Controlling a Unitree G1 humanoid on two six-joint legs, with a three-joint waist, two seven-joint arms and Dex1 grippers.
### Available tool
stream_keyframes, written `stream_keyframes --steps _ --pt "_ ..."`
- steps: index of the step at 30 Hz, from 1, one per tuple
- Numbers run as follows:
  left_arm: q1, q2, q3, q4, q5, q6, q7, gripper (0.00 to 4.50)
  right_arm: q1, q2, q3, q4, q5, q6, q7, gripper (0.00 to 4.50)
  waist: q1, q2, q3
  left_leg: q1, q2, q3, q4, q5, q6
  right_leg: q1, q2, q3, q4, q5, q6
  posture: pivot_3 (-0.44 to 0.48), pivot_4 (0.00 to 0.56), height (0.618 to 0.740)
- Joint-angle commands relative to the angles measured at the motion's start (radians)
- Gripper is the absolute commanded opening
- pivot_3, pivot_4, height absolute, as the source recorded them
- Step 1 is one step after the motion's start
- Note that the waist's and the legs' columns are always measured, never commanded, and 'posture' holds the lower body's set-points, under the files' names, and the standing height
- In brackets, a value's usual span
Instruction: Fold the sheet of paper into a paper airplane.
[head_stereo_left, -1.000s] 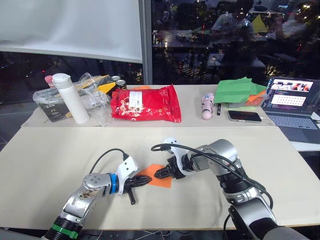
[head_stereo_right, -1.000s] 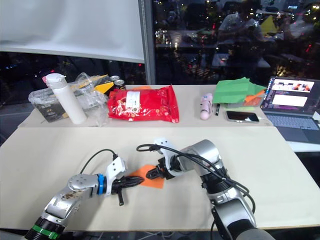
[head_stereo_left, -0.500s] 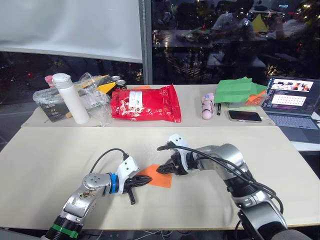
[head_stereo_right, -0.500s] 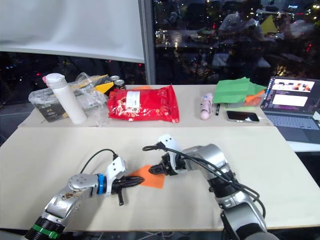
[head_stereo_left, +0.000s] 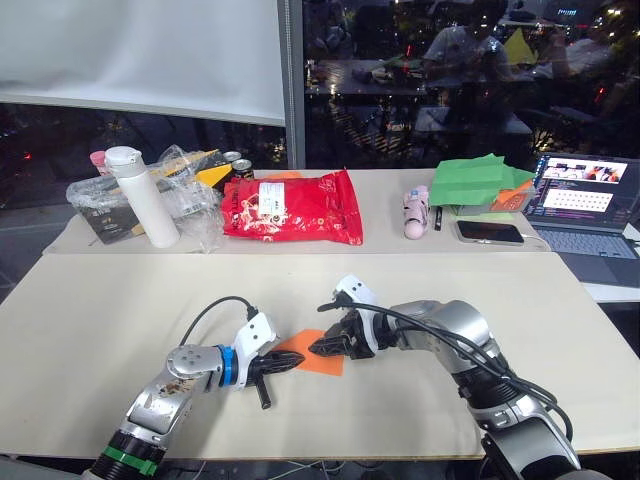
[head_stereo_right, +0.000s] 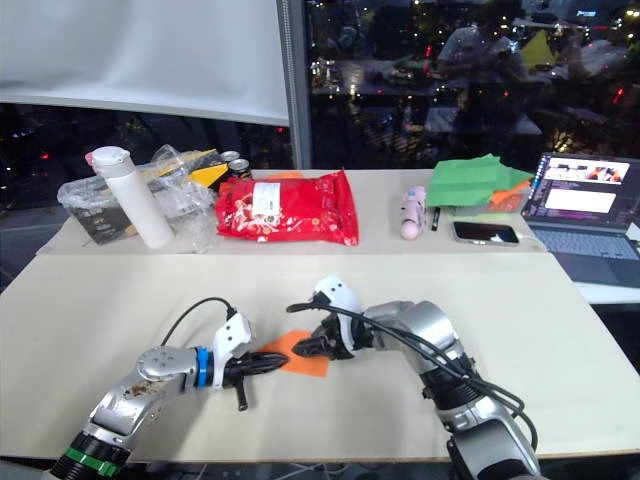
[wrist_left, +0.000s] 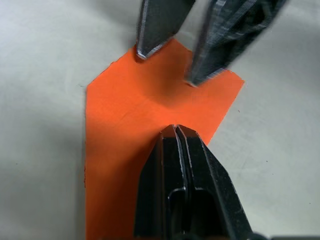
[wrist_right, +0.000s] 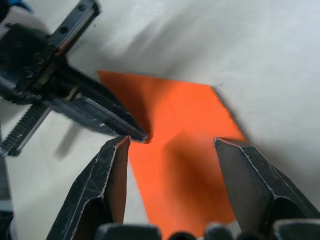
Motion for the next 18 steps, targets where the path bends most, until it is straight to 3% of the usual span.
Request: stream_keyframes --steps 1,14,18 --pt "0.019 0.011 -0.028 0.032 0.023 0.019 -0.002 0.00 -0.044 -0.025 -0.050 -0.003 0.010 -0.011 0.012 2.98 0.001 0.000 0.000 0.000 0.000 0.000 0.000 0.000 0.000 0.000 0.000 0.000 0.000 0.000 0.000 0.000 0.150 0.715" --pt "0.010 0.011 -0.029 0.041 0.027 0.014 -0.009 0.00 0.000 -0.069 0.022 -0.017 0.012 -0.007 0.058 2.98 0.001 0.000 0.000 0.000 0.000 0.000 0.000 0.000 0.000 0.001 0.000 0.000 0.000 0.000 0.000 0.000 0.150 0.715" --pt "0.013 0.015 -0.030 0.037 0.025 0.018 -0.014 0.00 0.007 -0.061 0.008 -0.013 0.011 -0.026 0.053 1.85 0.001 0.000 0.000 0.000 0.000 0.000 0.000 0.000 0.000 0.000 0.000 0.000 0.000 0.000 0.000 0.000 0.150 0.715"
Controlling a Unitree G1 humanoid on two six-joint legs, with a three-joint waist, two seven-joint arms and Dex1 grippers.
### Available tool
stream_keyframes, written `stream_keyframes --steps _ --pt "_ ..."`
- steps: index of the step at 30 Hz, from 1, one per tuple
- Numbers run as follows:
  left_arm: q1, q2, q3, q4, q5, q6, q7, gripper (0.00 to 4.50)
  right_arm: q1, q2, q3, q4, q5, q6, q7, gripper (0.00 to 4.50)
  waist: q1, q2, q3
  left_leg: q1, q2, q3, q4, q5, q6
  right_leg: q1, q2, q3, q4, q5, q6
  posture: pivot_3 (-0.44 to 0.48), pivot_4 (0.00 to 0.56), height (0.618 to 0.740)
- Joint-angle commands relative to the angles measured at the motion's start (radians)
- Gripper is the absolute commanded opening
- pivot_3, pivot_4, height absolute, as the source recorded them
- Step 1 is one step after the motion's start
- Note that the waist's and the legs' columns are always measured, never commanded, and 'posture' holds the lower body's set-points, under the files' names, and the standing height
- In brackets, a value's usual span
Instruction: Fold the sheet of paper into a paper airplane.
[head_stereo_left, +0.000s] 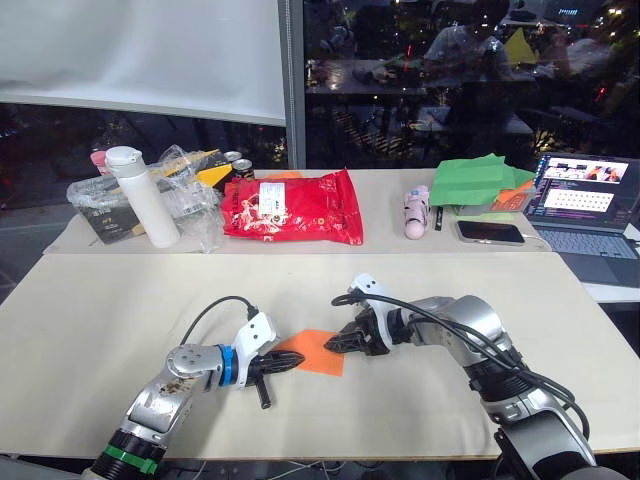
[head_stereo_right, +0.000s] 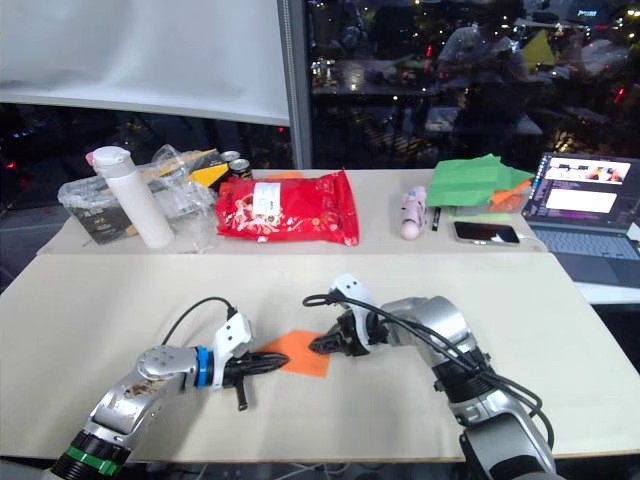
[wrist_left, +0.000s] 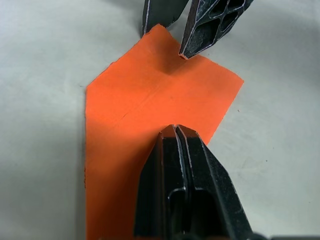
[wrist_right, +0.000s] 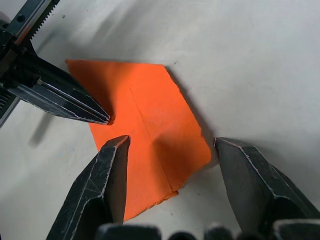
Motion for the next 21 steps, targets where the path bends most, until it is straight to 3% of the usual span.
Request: stream_keyframes --steps 1,5,13,21 --pt "0.019 0.016 -0.029 0.028 0.024 0.021 -0.005 0.00 0.002 0.009 -0.027 -0.028 0.009 -0.030 0.005 1.50 0.000 0.000 0.000 0.000 0.000 0.000 0.000 0.000 0.000 0.000 0.000 0.000 0.000 0.000 0.000 0.000 0.150 0.715" --pt "0.019 0.016 -0.032 0.026 0.023 0.023 -0.009 0.00 0.007 0.005 -0.035 -0.038 0.011 -0.036 0.007 0.11 0.000 0.000 0.000 0.000 0.000 0.000 0.000 0.000 0.000 0.000 0.000 0.000 0.000 0.000 0.000 0.000 0.150 0.715" --pt "-0.007 0.012 0.010 0.027 -0.042 0.059 -0.040 0.00 0.043 -0.051 0.017 -0.147 -0.056 -0.218 0.039 0.05 0.002 0.000 0.000 -0.001 0.000 0.000 0.000 0.000 0.000 0.000 0.000 0.000 0.000 0.000 0.000 0.000 0.150 0.715" --pt "-0.032 0.087 0.071 0.072 -0.104 0.068 -0.127 0.00 0.117 -0.160 0.162 -0.239 -0.306 -0.630 0.065 0.05 0.002 -0.003 0.004 -0.001 0.000 0.000 0.000 0.000 0.000 -0.003 0.000 0.000 -0.001 0.000 0.000 0.000 0.150 0.715"
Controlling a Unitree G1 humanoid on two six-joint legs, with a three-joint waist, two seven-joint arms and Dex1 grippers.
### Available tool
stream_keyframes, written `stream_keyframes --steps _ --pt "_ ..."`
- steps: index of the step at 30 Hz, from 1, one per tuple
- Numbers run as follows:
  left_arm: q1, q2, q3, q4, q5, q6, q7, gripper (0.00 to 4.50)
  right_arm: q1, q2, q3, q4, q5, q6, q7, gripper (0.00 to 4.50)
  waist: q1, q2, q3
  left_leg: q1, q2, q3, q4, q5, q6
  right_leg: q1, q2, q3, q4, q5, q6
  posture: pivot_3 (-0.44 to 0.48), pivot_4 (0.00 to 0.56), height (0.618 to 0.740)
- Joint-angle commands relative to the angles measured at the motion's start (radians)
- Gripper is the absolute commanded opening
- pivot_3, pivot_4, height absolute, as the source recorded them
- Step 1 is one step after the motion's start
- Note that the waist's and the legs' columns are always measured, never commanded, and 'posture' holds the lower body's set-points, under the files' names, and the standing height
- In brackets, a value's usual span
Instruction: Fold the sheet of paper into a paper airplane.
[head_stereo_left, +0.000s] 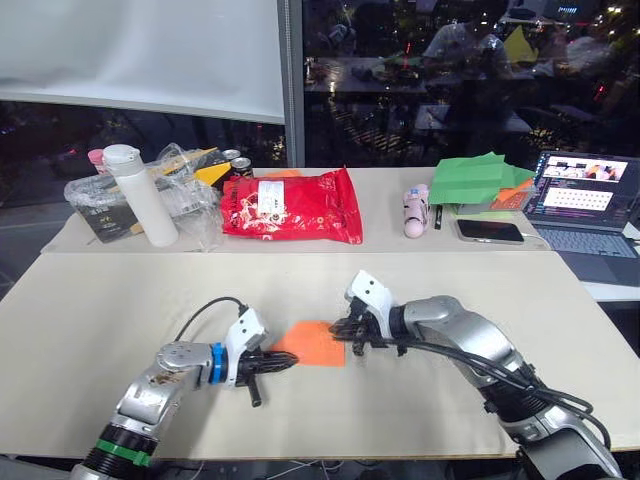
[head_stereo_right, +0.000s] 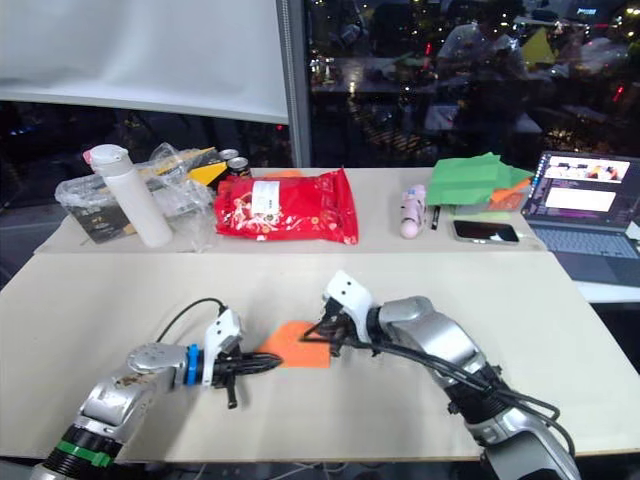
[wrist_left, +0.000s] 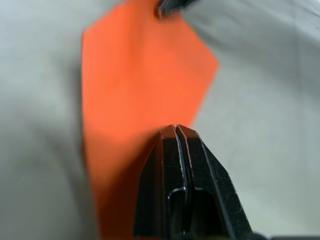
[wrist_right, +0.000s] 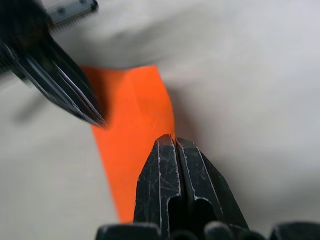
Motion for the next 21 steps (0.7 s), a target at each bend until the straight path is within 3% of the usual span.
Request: stream_keyframes --steps 1,8,15,21 --pt "-0.008 0.022 0.014 0.015 -0.007 -0.005 -0.030 0.00 0.022 -0.019 0.031 -0.076 -0.081 -0.158 0.022 0.05 0.001 0.000 0.000 0.000 0.000 0.000 0.000 0.000 0.000 0.000 0.000 0.000 0.000 0.000 0.000 0.000 0.150 0.715" --pt "-0.034 0.022 0.008 0.053 0.010 -0.021 -0.046 0.00 0.089 -0.058 0.085 -0.014 -0.300 -0.514 -0.004 0.05 0.014 -0.001 0.001 0.001 0.000 0.000 0.000 0.000 0.000 0.000 0.000 0.000 -0.001 0.000 0.000 0.000 0.150 0.715" --pt "-0.039 0.002 -0.005 0.061 0.025 -0.029 -0.033 0.00 0.102 -0.058 0.100 0.054 -0.403 -0.704 0.020 0.05 0.024 -0.002 0.001 0.001 0.000 0.001 0.000 0.000 0.000 0.001 0.000 0.000 -0.001 0.000 0.000 0.000 0.150 0.715" --pt "-0.041 -0.007 -0.005 0.061 0.032 -0.031 -0.025 0.00 0.112 -0.039 0.092 0.068 -0.410 -0.751 0.078 0.05 0.025 -0.002 0.001 0.001 0.000 0.001 0.000 0.000 0.000 0.004 0.000 0.000 0.000 0.000 0.000 0.000 0.150 0.715"
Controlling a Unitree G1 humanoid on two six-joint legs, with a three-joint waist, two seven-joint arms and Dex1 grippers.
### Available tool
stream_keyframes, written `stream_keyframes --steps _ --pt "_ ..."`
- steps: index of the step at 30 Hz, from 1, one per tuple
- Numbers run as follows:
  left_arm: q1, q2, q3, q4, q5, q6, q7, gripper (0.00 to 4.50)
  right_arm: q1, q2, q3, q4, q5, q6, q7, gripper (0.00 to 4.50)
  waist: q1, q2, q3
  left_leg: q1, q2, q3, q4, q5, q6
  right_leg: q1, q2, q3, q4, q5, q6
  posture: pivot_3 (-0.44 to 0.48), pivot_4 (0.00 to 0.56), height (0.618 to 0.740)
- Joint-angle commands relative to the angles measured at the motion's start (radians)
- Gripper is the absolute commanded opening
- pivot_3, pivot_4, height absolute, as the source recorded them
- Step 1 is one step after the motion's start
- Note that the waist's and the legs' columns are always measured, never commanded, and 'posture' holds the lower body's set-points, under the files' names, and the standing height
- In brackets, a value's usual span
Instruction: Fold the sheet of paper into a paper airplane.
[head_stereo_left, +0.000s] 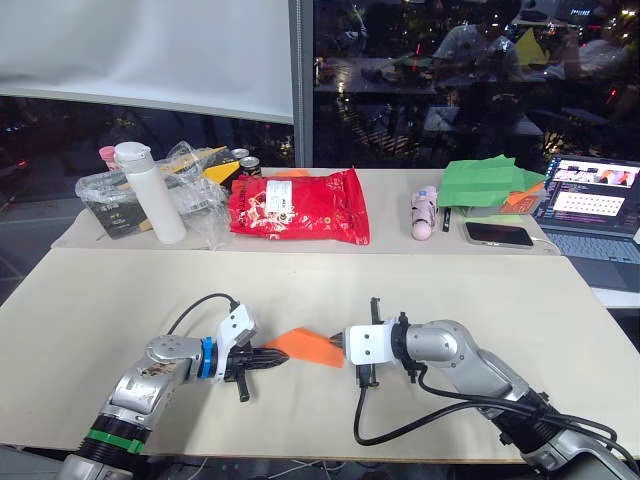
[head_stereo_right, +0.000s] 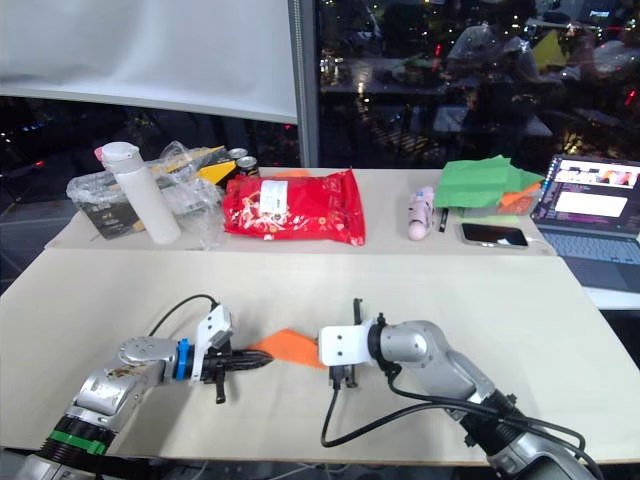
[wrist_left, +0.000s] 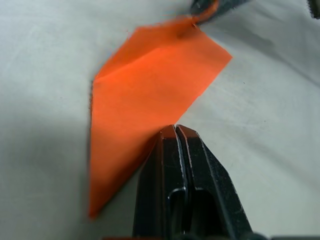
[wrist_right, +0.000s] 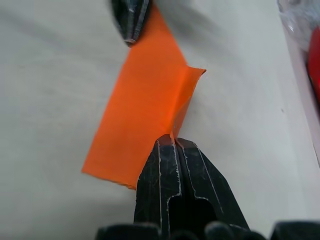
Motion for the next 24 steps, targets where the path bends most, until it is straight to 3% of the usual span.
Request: stream_keyframes --steps 1,12,18,21,24 --pt "-0.006 -0.005 -0.005 -0.001 0.014 -0.005 0.015 0.00 0.001 0.006 -0.006 -0.009 -0.010 -0.038 0.034 0.05 0.000 0.000 0.000 0.000 0.000 0.000 0.000 0.000 0.000 0.000 0.000 0.000 0.000 0.000 0.000 0.000 0.150 0.715" --pt "-0.014 0.023 0.010 -0.041 -0.010 0.034 -0.005 0.00 0.007 0.056 0.011 0.072 -0.062 -0.049 0.060 0.05 0.001 0.000 0.000 0.000 0.000 0.000 0.000 0.000 0.000 0.001 0.000 0.000 0.000 0.000 0.000 0.000 0.150 0.715" --pt "-0.026 0.094 0.055 -0.123 -0.100 0.037 -0.129 0.00 0.020 0.058 0.028 0.133 -0.124 -0.081 0.055 0.05 -0.004 -0.001 0.000 0.002 0.000 0.000 0.000 0.000 0.000 0.001 0.000 0.000 0.001 0.000 0.000 0.000 0.150 0.715" --pt "-0.109 0.047 0.116 -0.110 -0.182 0.089 -0.095 0.00 0.031 0.059 0.024 0.145 -0.140 -0.090 0.047 0.05 -0.001 -0.002 0.000 0.004 0.000 0.000 0.000 0.000 0.000 0.001 0.000 0.000 0.001 0.000 -0.001 0.000 0.150 0.715" --pt "-0.187 -0.010 0.117 -0.055 -0.184 0.097 -0.055 0.00 0.043 0.064 0.016 0.144 -0.151 -0.086 0.041 0.05 0.000 -0.005 -0.001 0.005 0.000 0.000 0.001 0.000 0.000 0.001 0.000 -0.001 0.001 -0.001 -0.001 0.000 0.150 0.715"
